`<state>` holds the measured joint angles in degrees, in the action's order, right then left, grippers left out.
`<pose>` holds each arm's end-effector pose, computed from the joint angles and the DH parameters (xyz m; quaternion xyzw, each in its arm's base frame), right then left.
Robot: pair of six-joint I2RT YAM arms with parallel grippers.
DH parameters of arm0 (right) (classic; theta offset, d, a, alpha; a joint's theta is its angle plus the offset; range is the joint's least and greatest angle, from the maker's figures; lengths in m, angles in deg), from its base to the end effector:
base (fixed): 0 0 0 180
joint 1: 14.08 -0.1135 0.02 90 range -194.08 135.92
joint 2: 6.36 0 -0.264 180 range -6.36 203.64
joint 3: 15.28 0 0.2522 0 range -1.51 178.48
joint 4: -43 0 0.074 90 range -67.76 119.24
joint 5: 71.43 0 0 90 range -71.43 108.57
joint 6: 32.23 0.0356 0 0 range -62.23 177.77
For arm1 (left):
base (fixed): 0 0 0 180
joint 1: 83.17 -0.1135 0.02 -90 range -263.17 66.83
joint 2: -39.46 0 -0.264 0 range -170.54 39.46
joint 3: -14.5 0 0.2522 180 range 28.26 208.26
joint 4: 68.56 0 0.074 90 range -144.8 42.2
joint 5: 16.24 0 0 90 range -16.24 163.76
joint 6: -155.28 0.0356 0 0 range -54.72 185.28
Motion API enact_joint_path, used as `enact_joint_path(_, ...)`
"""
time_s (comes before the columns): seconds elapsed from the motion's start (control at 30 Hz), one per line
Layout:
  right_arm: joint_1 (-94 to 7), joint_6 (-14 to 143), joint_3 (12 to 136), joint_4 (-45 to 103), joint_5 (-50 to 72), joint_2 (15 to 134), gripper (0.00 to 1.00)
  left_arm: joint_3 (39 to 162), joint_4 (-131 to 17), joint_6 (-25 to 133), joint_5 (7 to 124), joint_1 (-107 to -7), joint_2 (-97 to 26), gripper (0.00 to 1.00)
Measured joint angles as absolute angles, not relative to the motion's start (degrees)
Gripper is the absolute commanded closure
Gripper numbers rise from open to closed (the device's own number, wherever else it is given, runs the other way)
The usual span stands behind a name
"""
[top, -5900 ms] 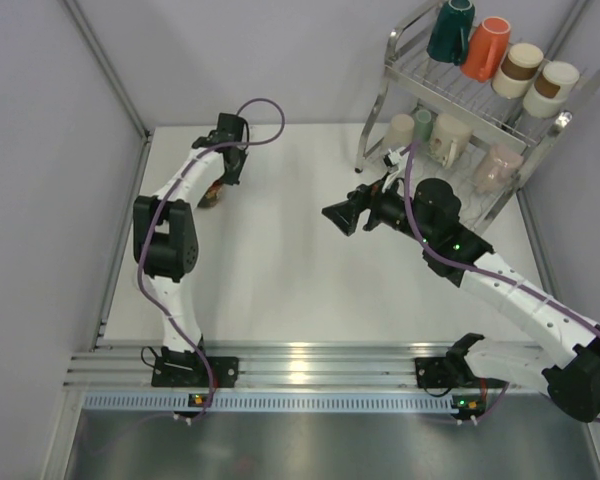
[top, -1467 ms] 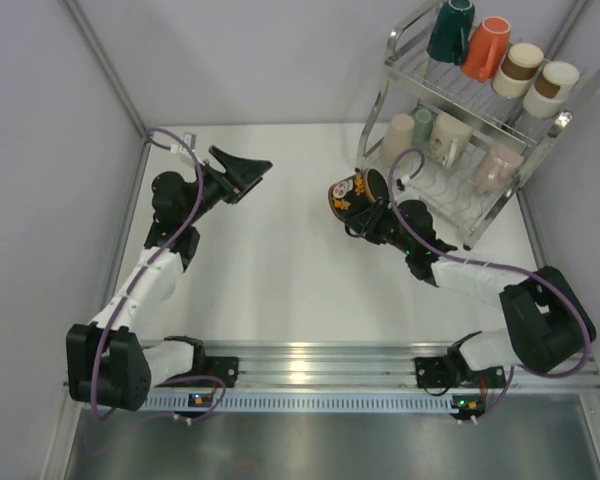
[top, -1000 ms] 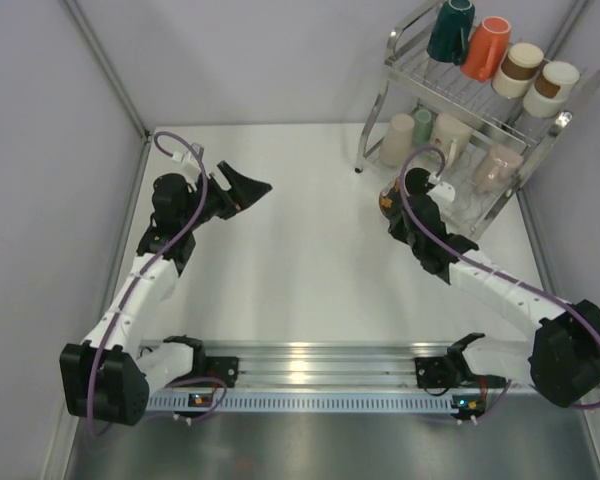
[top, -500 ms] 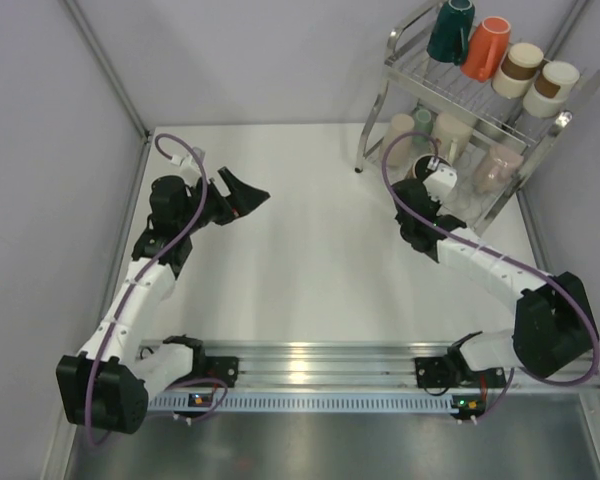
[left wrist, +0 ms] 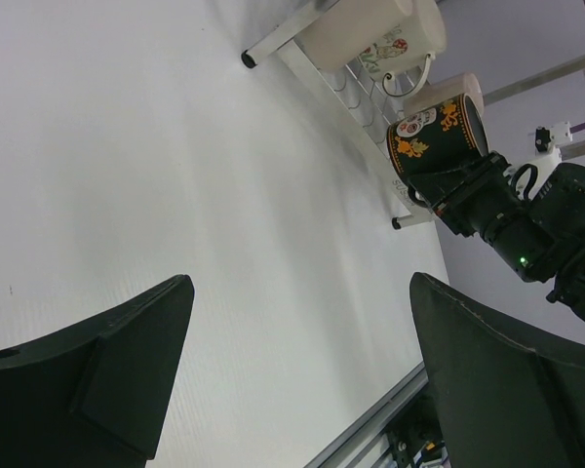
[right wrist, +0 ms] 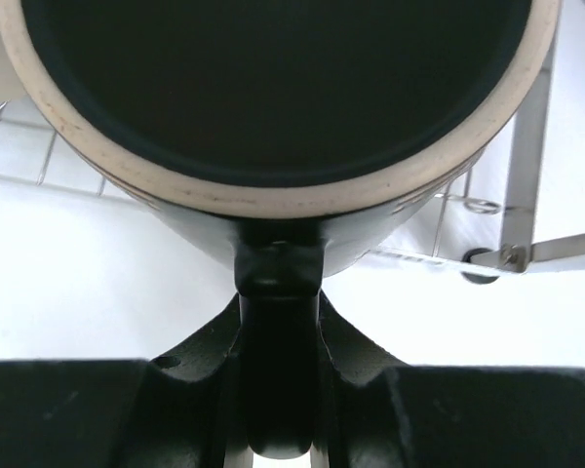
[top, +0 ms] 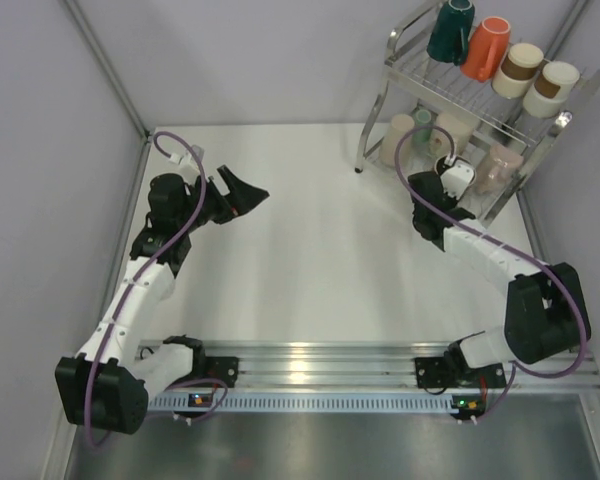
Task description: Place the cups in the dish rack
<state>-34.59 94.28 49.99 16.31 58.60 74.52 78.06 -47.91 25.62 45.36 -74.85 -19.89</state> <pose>0.2852 0.0822 0.2381 0.2566 0.8317 -0.0937 0.4833 0.2330 -0.0512 0.3293 -0.0683 0.7873 -0.4155 0.4504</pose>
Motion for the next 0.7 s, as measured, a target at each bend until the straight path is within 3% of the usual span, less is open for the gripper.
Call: enact_joint_path(0.7,-25.5,90.3,53.4,18.9,56.4,82.1,1.0,78.2,-46.5,26.3,47.2,-74.9,-19.7,0.02)
